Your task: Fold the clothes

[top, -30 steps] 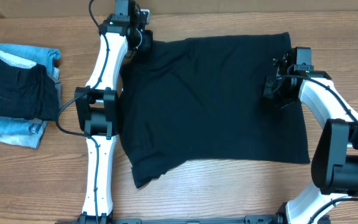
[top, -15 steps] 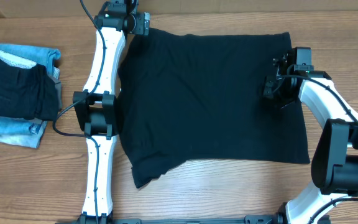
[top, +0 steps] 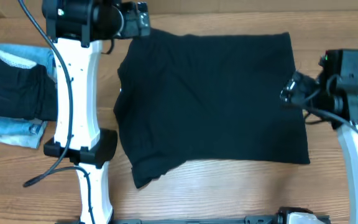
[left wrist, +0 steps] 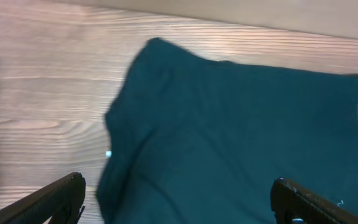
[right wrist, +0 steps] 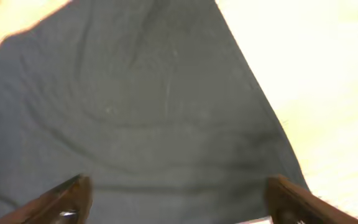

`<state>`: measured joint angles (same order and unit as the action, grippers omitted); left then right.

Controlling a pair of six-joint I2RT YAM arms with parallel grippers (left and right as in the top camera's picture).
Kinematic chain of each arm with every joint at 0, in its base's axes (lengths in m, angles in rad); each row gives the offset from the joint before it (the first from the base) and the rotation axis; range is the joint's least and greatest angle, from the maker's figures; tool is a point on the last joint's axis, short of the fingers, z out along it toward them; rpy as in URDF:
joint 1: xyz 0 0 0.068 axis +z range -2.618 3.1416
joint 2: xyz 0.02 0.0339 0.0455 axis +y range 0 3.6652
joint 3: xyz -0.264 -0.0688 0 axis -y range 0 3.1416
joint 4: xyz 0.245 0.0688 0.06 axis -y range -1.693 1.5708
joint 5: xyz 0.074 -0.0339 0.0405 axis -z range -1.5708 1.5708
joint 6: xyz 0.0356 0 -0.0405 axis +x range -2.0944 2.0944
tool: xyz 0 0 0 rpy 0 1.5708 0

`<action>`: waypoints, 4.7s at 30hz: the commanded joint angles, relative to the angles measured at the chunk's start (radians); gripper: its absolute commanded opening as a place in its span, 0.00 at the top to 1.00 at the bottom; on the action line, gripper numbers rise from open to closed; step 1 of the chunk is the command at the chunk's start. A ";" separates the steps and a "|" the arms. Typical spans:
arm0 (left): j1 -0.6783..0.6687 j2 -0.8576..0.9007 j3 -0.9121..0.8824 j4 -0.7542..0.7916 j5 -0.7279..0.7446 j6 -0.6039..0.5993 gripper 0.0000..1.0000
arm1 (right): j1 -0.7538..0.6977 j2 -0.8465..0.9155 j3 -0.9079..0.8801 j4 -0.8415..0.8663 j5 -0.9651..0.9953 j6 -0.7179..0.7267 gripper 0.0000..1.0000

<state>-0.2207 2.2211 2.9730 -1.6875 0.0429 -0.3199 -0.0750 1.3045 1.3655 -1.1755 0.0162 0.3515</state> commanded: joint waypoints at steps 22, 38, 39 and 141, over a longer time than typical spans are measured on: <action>-0.185 -0.607 -1.629 0.494 0.082 -0.225 0.00 | -0.282 0.083 -0.415 -0.022 -0.073 0.089 0.10; -0.090 -0.607 -1.636 0.571 0.055 -0.173 0.00 | -0.355 0.261 -0.504 0.183 0.006 0.097 0.09; -0.084 -0.607 -1.636 0.571 0.055 -0.173 0.00 | -0.360 0.261 -0.523 0.203 0.006 0.097 0.08; -0.647 -0.612 -1.931 0.804 -0.322 0.244 0.89 | -0.369 0.261 -0.631 0.465 -0.063 0.086 0.80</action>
<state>-0.8097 1.6192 1.0691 -0.8845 -0.1715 -0.1261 -0.4446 1.5578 0.7525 -0.7177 -0.0444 0.4397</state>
